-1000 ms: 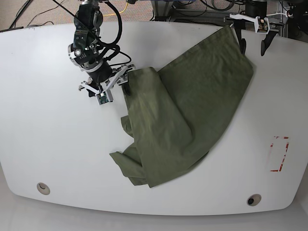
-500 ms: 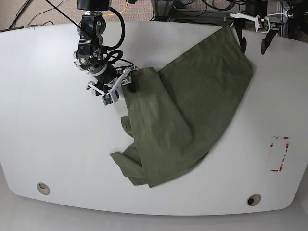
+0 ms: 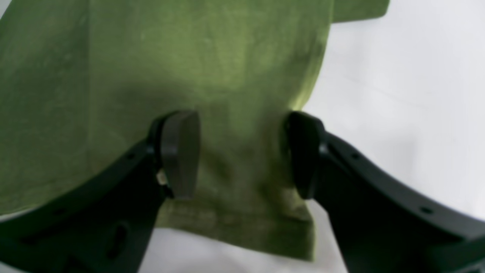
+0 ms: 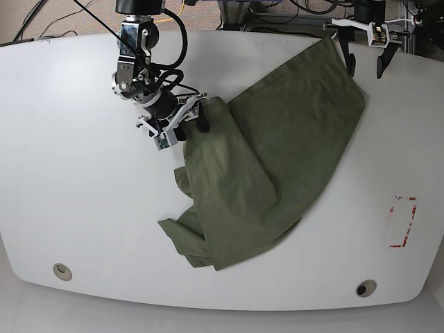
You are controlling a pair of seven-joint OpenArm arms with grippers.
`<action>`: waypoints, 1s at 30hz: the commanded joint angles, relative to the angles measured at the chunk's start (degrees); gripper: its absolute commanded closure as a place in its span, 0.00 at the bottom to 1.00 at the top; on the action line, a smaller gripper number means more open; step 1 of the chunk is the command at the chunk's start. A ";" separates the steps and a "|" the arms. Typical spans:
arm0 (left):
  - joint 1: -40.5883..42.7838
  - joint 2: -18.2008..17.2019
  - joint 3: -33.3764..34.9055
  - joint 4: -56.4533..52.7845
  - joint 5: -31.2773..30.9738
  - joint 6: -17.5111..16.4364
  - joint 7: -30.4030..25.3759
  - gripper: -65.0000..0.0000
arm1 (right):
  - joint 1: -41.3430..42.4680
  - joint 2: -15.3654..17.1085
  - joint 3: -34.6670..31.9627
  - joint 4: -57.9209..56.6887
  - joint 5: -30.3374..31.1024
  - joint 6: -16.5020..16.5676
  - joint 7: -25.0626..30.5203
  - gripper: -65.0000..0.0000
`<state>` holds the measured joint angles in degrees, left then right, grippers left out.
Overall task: Layout the t-shirt on the table in an organized manner, then fold the t-shirt properly
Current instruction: 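Lower the right gripper onto the green shirt edge and grasp it, then lower the left gripper onto the shirt's opposite corner and grasp it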
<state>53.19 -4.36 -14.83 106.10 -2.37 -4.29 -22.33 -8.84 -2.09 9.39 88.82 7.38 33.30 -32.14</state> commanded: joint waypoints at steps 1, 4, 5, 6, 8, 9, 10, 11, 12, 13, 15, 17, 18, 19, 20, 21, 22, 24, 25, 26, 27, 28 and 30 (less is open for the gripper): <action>0.75 -0.25 -0.25 0.84 -0.13 0.21 -1.63 0.48 | -0.17 0.02 -0.02 0.20 -0.48 0.24 -1.57 0.46; 0.75 -0.25 -0.25 0.84 -0.13 0.21 -1.63 0.48 | -0.17 0.02 -0.02 0.20 -0.48 0.24 -1.57 0.47; 0.75 -0.25 -0.25 0.84 -0.13 0.21 -1.63 0.48 | -0.17 0.02 -0.02 0.20 -0.48 0.33 -1.57 0.48; 0.75 -0.25 -0.25 0.75 -0.13 0.21 -1.63 0.48 | -0.17 0.02 -0.02 0.20 -0.48 0.33 -1.57 0.51; 0.75 -0.25 -0.25 0.75 -0.13 0.21 -1.63 0.48 | -0.08 0.11 -0.02 0.20 -0.48 0.68 -1.57 0.63; 0.75 -0.25 -0.25 0.75 -0.13 0.21 -1.63 0.48 | 0.01 0.11 -0.02 0.20 -0.56 1.21 -1.57 0.72; 0.75 -0.25 -0.25 0.75 -0.13 0.21 -1.63 0.48 | 0.09 0.20 -0.02 0.20 -0.65 1.47 -1.57 0.78; 0.75 -0.25 -0.16 0.75 -0.13 0.21 -1.63 0.48 | 0.18 0.29 -0.02 0.20 -0.65 2.00 -1.57 0.87; 0.75 -0.25 -0.16 0.75 -0.13 0.21 -1.63 0.48 | 0.27 0.37 -0.02 0.20 -0.74 2.61 -1.57 0.98; 0.75 -0.25 -0.07 0.75 -0.13 0.21 -1.63 0.48 | 0.27 0.37 -0.02 0.20 -0.74 2.88 -1.66 1.00; 0.75 -0.25 0.02 0.75 -0.13 0.21 -1.63 0.48 | 0.18 0.37 -0.02 0.46 -0.83 3.40 -1.66 1.00; 0.75 -0.25 0.10 0.66 -0.13 0.21 -1.63 0.48 | -0.08 0.37 -0.02 0.81 -0.83 3.84 -1.66 0.99; 0.75 -0.17 0.10 0.66 -0.13 0.21 -1.63 0.48 | -0.17 0.37 -0.02 1.16 -0.83 3.93 -1.66 1.00; 0.75 -0.17 0.10 0.58 -0.13 0.21 -1.63 0.48 | -0.26 0.37 -0.02 1.69 -0.83 4.02 -1.66 1.00; 0.75 -0.17 0.10 0.58 -0.13 0.21 -1.63 0.48 | -0.43 0.37 -0.02 2.66 -0.83 4.20 -1.66 1.00; 0.75 -0.17 0.19 0.58 -0.13 0.21 -1.63 0.48 | -0.87 0.37 -0.02 3.45 -0.83 4.20 -1.66 1.00; 0.75 -0.17 0.19 0.49 -0.13 0.21 -1.63 0.48 | -1.58 0.37 -0.02 4.50 -0.83 4.11 -1.66 1.00; 0.75 -0.17 0.28 0.40 -0.13 0.21 -1.54 0.48 | -2.46 0.37 -0.02 6.70 -0.83 4.11 -1.66 1.00; 0.75 -0.17 0.54 0.40 -0.13 0.12 -1.19 0.48 | -3.07 0.37 -0.02 8.20 -0.83 4.11 -1.66 1.00; 0.75 -0.17 1.07 0.40 -0.13 0.12 -0.49 0.47 | -3.51 0.37 -0.02 9.34 -0.83 4.11 -1.66 1.00; 0.75 -0.43 1.60 0.40 -0.13 0.12 0.39 0.47 | -4.04 0.37 -0.02 10.74 -0.83 4.11 -1.66 1.00; 0.75 -0.52 2.30 0.40 -0.13 0.12 1.54 0.47 | -4.83 0.29 -0.02 12.50 -0.83 4.11 -1.75 1.00; 0.75 -0.61 3.27 0.40 -0.13 0.12 2.94 0.47 | -5.88 0.29 -0.02 14.79 -0.83 4.11 -1.75 1.00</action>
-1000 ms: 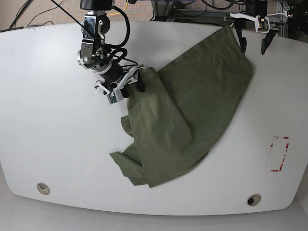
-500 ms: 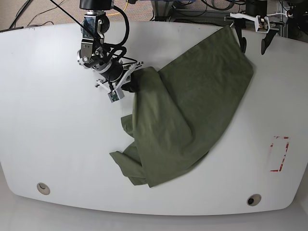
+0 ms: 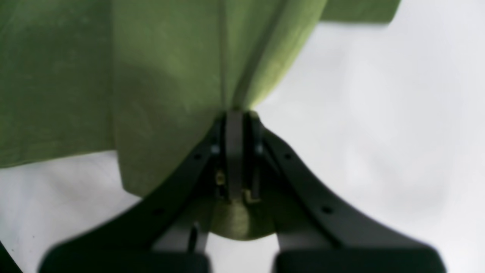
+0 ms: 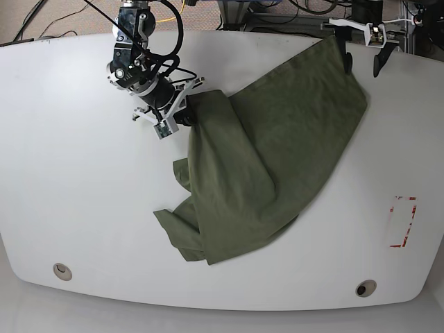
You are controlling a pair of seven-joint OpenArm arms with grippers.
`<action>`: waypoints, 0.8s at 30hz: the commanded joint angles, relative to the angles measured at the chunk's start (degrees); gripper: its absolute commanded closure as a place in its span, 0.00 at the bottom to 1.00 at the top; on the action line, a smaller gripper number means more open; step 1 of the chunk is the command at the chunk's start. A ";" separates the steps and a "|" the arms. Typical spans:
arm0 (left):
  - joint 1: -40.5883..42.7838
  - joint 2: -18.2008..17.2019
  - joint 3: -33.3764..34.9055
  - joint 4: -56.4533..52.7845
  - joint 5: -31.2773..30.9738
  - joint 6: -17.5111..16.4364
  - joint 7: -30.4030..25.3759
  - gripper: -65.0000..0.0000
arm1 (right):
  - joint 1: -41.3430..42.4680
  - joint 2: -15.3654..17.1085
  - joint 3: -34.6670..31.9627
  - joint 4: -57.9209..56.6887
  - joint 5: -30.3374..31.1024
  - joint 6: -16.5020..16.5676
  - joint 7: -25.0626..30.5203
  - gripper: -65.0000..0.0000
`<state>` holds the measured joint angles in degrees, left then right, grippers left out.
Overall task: Layout the t-shirt on the table in an organized manner, then fold the t-shirt properly
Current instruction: 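Lower the left gripper onto the shirt's opposite corner and grasp it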
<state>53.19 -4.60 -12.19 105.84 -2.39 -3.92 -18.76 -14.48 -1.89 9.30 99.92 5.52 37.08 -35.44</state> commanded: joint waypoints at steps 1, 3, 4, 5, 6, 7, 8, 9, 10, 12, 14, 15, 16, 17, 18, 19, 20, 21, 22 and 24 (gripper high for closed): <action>0.75 -0.37 1.06 0.66 -0.11 -0.25 0.17 0.47 | -0.86 0.09 0.06 5.18 1.12 0.33 1.55 1.00; 0.75 -0.37 1.86 0.66 -0.11 -0.25 1.49 0.47 | -1.74 0.09 0.06 7.64 1.12 0.33 1.55 1.00; 0.75 -0.37 2.30 0.66 -0.11 -0.34 1.93 0.47 | -2.09 0.09 0.06 8.61 1.12 0.33 1.55 1.00; 0.75 -0.37 2.91 0.66 -0.11 -0.34 2.37 0.47 | -2.44 0.18 0.06 9.66 1.12 0.33 1.55 1.00; 0.75 -0.37 3.44 0.66 -0.11 -0.52 2.63 0.47 | -2.79 0.18 0.06 10.54 1.12 0.33 1.55 1.00; 0.75 -0.37 3.97 0.58 -0.02 -1.04 2.98 0.47 | -3.06 0.18 0.06 11.42 1.12 0.33 1.55 1.00; 0.75 -0.37 4.49 0.58 -0.02 -2.01 3.34 0.47 | -3.41 0.18 0.06 12.48 1.03 0.33 1.55 1.00; 0.75 -0.37 4.76 0.58 -0.02 -2.80 3.78 0.47 | -3.59 0.26 0.06 13.09 1.03 0.33 1.55 1.00; 0.75 -0.37 5.11 0.49 -0.02 -3.77 4.21 0.47 | -3.85 0.26 0.06 13.80 1.03 0.33 1.55 1.00; 0.75 -0.37 5.72 0.22 -0.02 -5.44 5.09 0.47 | -4.29 0.26 0.06 15.11 0.94 0.33 1.55 1.00; 0.66 -0.19 5.99 -0.04 -0.02 -7.02 5.89 0.47 | -4.38 0.35 0.24 16.08 0.94 0.33 1.55 1.00; 0.66 -0.19 6.16 -0.22 -0.02 -7.46 6.06 0.47 | -4.38 0.35 0.33 16.26 0.94 0.33 1.55 1.00; 0.66 -0.19 6.34 -0.30 -0.02 -7.99 6.24 0.47 | -4.38 0.62 0.33 16.52 0.85 0.33 1.55 1.00; 0.57 -0.19 6.51 -0.39 -0.02 -8.34 6.24 0.47 | -4.38 1.14 0.41 16.61 0.85 0.33 1.55 1.00; 0.57 -0.19 6.60 -0.39 -0.02 -8.43 6.24 0.47 | -4.38 1.58 0.41 16.61 0.94 0.33 1.55 1.00; 0.57 -0.19 6.69 -0.48 -0.02 -8.69 6.24 0.47 | -4.38 2.20 0.41 16.70 1.21 0.24 1.55 1.00; 0.57 -0.19 6.87 -0.48 -0.02 -8.78 6.24 0.47 | -4.38 2.46 0.41 16.78 1.29 0.24 1.55 1.00; 0.57 -0.19 7.04 -0.48 -0.02 -8.78 6.24 0.47 | -4.38 2.81 0.41 16.78 1.21 0.24 1.55 1.00; 0.57 -0.28 7.04 -0.48 -0.02 -8.78 6.24 0.47 | -4.20 3.08 0.41 16.78 1.12 0.24 1.55 1.00; 0.57 -0.28 7.04 -0.48 -0.02 -8.78 6.24 0.47 | -3.85 3.52 0.41 16.78 0.94 0.24 1.55 1.00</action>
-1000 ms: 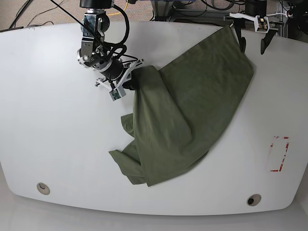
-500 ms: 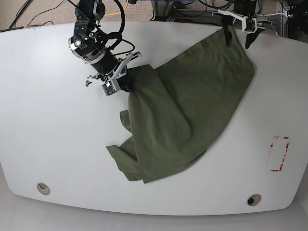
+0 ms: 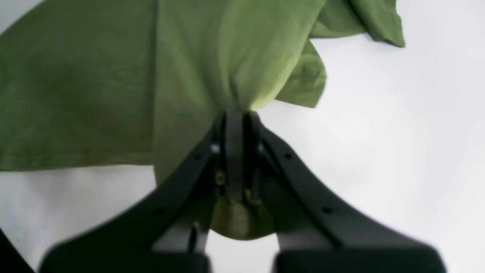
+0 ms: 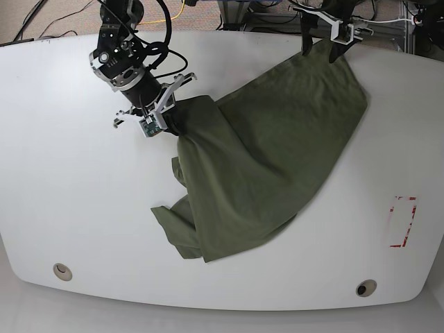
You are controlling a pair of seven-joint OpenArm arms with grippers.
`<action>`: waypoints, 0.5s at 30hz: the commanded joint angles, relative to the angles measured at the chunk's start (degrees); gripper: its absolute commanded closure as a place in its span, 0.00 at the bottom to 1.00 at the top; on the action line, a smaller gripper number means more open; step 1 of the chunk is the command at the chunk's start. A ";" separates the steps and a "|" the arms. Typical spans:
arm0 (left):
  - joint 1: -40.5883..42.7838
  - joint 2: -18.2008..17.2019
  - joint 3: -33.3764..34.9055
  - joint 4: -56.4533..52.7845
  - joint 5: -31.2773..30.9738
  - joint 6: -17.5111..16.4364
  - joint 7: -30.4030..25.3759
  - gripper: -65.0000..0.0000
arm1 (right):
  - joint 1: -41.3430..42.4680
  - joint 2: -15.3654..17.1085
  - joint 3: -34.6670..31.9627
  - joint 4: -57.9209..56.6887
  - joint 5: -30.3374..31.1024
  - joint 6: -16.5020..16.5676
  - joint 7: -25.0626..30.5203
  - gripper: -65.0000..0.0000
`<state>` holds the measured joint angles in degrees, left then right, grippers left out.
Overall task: Layout the t-shirt on the table in an organized manner, then fold the t-shirt properly
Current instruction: 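Lower the left gripper onto the shirt's opposite corner and grasp it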
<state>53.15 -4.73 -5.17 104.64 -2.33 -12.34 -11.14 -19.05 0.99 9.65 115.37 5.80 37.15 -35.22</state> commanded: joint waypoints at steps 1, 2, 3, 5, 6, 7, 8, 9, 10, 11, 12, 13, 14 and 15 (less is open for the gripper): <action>0.61 -0.15 0.03 0.72 -0.09 -0.37 -1.39 0.47 | 0.89 0.98 0.06 1.33 0.66 0.17 1.42 1.00; 0.61 -0.15 -0.06 0.72 -0.09 -0.37 -1.39 0.47 | 1.42 1.34 0.06 1.33 0.75 0.17 1.42 1.00; 0.61 -0.15 -0.15 0.72 -0.09 -0.37 -1.39 0.47 | 2.04 1.77 0.06 1.24 0.83 0.17 1.42 1.00; 0.61 -0.15 -0.24 0.72 -0.18 -0.37 -1.39 0.47 | 3.00 2.21 0.06 1.16 0.66 0.08 1.42 1.00; 0.61 -0.15 -0.24 0.72 -0.18 -0.37 -1.39 0.47 | 3.27 2.30 0.06 1.16 0.66 0.08 1.42 1.00; 0.70 -0.15 -0.33 0.72 -0.18 -0.37 -1.39 0.47 | 3.53 2.30 0.06 1.16 0.66 0.08 1.42 1.00; 0.70 -0.15 -0.41 0.72 -0.18 -0.28 -1.39 0.47 | 4.06 2.39 0.06 1.07 0.66 0.08 1.42 1.00; 0.70 -0.15 -0.41 0.72 -0.18 -0.28 -1.39 0.47 | 4.32 2.39 0.06 1.07 0.66 0.08 1.42 1.00; 0.79 -0.15 -0.50 0.72 -0.18 -0.28 -1.39 0.47 | 4.59 2.57 0.06 1.07 0.66 0.08 1.42 1.00; 1.05 -0.15 -0.59 0.72 -0.27 -0.28 -1.39 0.47 | 4.85 2.92 0.06 1.07 0.66 0.00 1.42 1.00; 1.14 -0.15 -0.76 0.72 -0.27 -0.28 -1.39 0.47 | 4.94 3.01 0.06 0.98 0.66 0.00 1.42 1.00; 1.23 -0.06 -1.20 0.72 -0.27 -0.28 -1.39 0.47 | 4.94 3.09 -0.02 0.98 0.66 0.00 1.42 1.00; 1.40 0.12 -1.56 0.72 -0.35 -0.28 -1.39 0.47 | 5.03 3.09 -0.02 0.89 0.66 0.00 1.42 1.00; 1.67 0.20 -1.91 0.72 -0.35 -0.19 -1.39 0.47 | 5.29 3.09 -0.02 0.63 0.66 0.00 1.42 1.00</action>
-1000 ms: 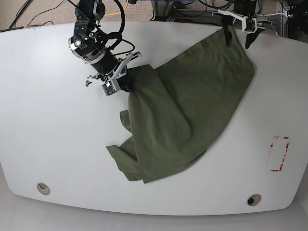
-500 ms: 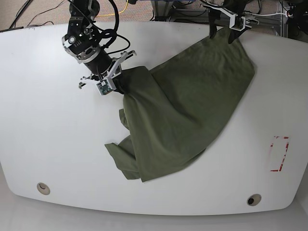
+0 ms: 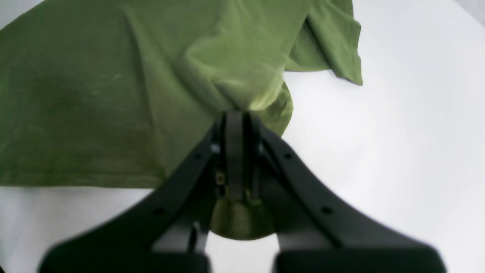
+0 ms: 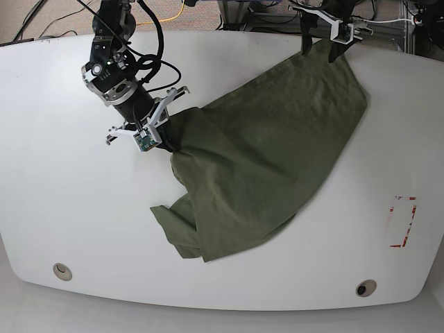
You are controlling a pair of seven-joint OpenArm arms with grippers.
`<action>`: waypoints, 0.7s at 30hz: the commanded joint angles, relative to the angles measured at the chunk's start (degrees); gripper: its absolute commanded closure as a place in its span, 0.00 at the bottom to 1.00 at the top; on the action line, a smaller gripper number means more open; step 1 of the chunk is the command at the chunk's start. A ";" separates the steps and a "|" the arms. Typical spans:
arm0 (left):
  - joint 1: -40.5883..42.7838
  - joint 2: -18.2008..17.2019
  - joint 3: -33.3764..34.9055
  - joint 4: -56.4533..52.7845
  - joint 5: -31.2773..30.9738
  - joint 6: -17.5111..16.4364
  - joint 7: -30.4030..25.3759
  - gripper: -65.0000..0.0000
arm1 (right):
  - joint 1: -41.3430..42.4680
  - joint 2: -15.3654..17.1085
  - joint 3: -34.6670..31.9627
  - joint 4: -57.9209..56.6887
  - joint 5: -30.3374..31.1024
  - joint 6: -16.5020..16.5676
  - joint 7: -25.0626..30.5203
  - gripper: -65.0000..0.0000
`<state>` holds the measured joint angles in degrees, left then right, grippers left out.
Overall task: Layout the t-shirt on the table in an organized manner, then fold the t-shirt properly
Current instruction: 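Lower the left gripper onto the shirt's opposite corner and grasp it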
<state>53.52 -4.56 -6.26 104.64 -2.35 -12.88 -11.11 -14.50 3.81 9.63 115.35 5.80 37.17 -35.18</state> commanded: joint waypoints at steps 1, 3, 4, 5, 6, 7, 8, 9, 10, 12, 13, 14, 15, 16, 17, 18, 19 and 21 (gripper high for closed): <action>1.47 0.12 -1.25 0.72 -0.33 0.45 -1.41 0.47 | 1.01 0.27 0.00 0.39 0.66 -0.02 1.38 1.00; 1.56 0.73 -1.87 0.63 -0.42 0.53 -1.41 0.47 | 1.18 0.27 0.00 -0.14 0.66 -0.11 1.38 1.00; 1.65 1.35 -2.49 0.63 -0.77 0.53 -1.41 0.47 | 1.18 0.27 -0.09 -0.32 0.66 -0.11 1.38 1.00; 1.65 1.70 -3.01 0.63 -1.03 0.53 -1.41 0.47 | 1.18 0.27 -0.09 -0.40 0.66 -0.11 1.38 1.00; 1.65 2.40 -4.51 0.63 -2.00 0.53 -1.41 0.47 | 1.18 0.27 -0.09 -0.49 0.66 -0.11 1.38 1.00; 1.65 3.11 -5.91 0.63 -2.88 0.53 -1.41 0.47 | 1.18 0.27 -0.09 -0.49 0.66 -0.11 1.38 1.00; 1.65 3.63 -7.06 0.55 -3.58 0.53 -1.33 0.47 | 1.18 0.27 -0.09 -0.49 0.66 -0.11 1.38 1.00; 1.47 4.16 -8.46 0.28 -4.38 0.45 -1.06 0.47 | 1.18 0.27 -0.09 -0.49 0.66 -0.11 1.38 1.00; 1.30 4.34 -9.25 -0.16 -4.73 0.36 -0.62 0.47 | 1.18 0.27 -0.09 -0.49 0.66 -0.11 1.38 1.00; 0.94 4.51 -10.22 -1.12 -5.61 0.27 1.22 0.47 | 1.18 0.27 -0.09 -0.49 0.66 -0.11 1.38 1.00; 0.33 4.34 -10.22 -1.48 -5.87 0.27 2.10 0.47 | 1.18 0.27 -0.09 -0.49 0.66 -0.11 1.38 1.00; -0.73 3.99 -10.40 -1.74 -6.22 0.27 3.16 0.47 | 1.18 0.27 -0.09 -0.49 0.66 -0.11 1.38 1.00; -1.60 3.63 -10.49 -1.83 -6.40 0.27 4.04 0.47 | 1.18 0.27 -0.09 -0.49 0.66 -0.11 1.38 1.00; -2.31 3.37 -10.49 -2.18 -6.57 0.27 5.09 0.47 | 1.18 0.27 -0.09 -0.49 0.66 -0.02 1.38 1.00; -2.84 3.11 -10.57 -2.62 -6.75 0.27 6.32 0.47 | 1.10 0.27 -0.09 -0.49 0.66 0.06 1.38 1.00; -3.19 3.11 -10.57 -3.06 -6.75 0.27 7.20 0.47 | 1.10 0.27 -0.09 -0.49 0.66 0.15 1.38 1.00; -3.27 2.75 -10.57 -3.76 -6.93 0.27 8.17 0.47 | 1.10 0.27 -0.09 -0.49 0.66 0.15 1.38 1.00; -3.80 2.75 -10.49 -4.73 -7.45 0.27 9.31 0.47 | 1.10 0.27 -0.09 -0.49 0.66 0.15 1.38 1.00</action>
<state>48.69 -1.48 -16.62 100.29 -9.10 -12.51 -2.33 -13.89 3.75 9.28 113.89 5.87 37.60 -35.18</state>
